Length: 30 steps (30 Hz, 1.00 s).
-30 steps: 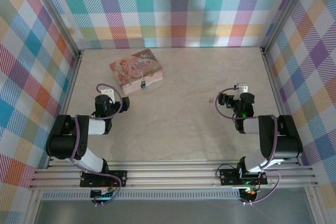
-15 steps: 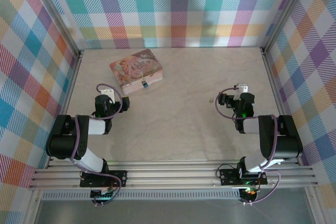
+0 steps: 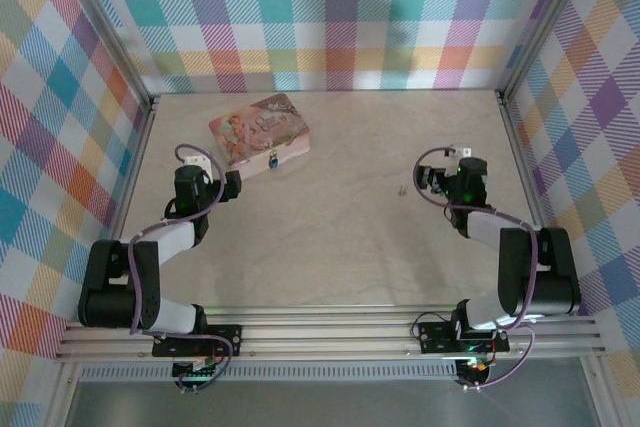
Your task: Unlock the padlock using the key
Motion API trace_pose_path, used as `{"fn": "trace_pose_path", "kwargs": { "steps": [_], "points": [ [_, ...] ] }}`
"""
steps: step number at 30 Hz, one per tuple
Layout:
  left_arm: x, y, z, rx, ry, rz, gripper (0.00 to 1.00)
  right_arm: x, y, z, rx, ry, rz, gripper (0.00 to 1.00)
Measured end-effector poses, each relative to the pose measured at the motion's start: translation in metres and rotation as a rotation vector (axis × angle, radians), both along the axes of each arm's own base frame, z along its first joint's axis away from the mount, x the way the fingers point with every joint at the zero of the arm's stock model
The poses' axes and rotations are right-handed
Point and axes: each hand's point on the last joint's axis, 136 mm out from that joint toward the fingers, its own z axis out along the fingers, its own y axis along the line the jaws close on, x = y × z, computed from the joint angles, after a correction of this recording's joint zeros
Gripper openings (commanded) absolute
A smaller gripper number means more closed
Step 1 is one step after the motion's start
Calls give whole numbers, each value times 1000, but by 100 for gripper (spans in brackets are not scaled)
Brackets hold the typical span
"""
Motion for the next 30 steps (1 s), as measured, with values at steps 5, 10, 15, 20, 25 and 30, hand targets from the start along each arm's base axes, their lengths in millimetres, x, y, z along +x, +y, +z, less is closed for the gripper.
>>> {"fn": "trace_pose_path", "kwargs": {
  "steps": [5,10,15,20,25,30],
  "points": [
    [1,7,19,-80,46,77,100,7,0,12,57,62,-33,100],
    [19,21,48,-249,93,160,99,15,1,21,133,164,-83,99],
    [48,18,49,-437,188,149,86,45,10,28,222,279,-95,99],
    [69,4,23,-559,348,116,72,41,23,-4,301,443,-90,91],
    [61,-13,-15,-645,506,91,57,32,45,-29,359,597,-40,81],
    [57,-26,-19,-697,543,35,38,44,85,-21,358,624,57,79]
  ]
}}
